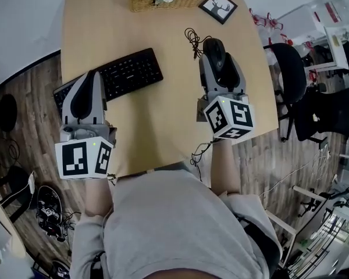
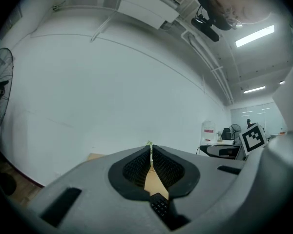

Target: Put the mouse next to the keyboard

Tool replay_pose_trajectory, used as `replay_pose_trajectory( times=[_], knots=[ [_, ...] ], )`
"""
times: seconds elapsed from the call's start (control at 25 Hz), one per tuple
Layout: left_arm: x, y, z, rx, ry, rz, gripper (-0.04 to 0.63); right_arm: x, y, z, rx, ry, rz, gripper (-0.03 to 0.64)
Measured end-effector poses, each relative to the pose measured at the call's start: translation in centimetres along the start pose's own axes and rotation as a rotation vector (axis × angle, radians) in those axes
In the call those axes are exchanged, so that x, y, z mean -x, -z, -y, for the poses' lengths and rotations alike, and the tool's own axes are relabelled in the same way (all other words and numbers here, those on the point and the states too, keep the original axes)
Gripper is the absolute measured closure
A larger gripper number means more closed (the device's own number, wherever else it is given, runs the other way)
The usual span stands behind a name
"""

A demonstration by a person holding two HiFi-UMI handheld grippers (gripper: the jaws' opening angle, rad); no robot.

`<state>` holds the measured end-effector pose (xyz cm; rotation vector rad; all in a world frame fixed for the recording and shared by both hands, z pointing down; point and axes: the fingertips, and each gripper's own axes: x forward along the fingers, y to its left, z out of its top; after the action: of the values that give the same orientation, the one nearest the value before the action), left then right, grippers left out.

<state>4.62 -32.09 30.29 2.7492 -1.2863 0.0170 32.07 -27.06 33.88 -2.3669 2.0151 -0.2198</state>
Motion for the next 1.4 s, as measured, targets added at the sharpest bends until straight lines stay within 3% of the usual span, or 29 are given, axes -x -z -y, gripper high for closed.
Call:
replay_pose_trajectory(
  times=[0.32,0.8,1.4],
  knots=[
    [-0.1,1.6,-0.1,0.002,-0.12,-0.032,0.577,-5.3,4.4,1.6,-0.014,-0.077,-0.103,0.357],
    [1.0,3.1,-1.2,0.001,-0.264,-0.066,0.577,-11.2,11.2,0.5,0.026,-0.164,-0.241,0.357],
    [2.0,4.3,-2.4,-0.001,-0.357,-0.098,0.577,-12.2,21.0,-0.3,0.049,-0.191,-0.465,0.357]
  ],
)
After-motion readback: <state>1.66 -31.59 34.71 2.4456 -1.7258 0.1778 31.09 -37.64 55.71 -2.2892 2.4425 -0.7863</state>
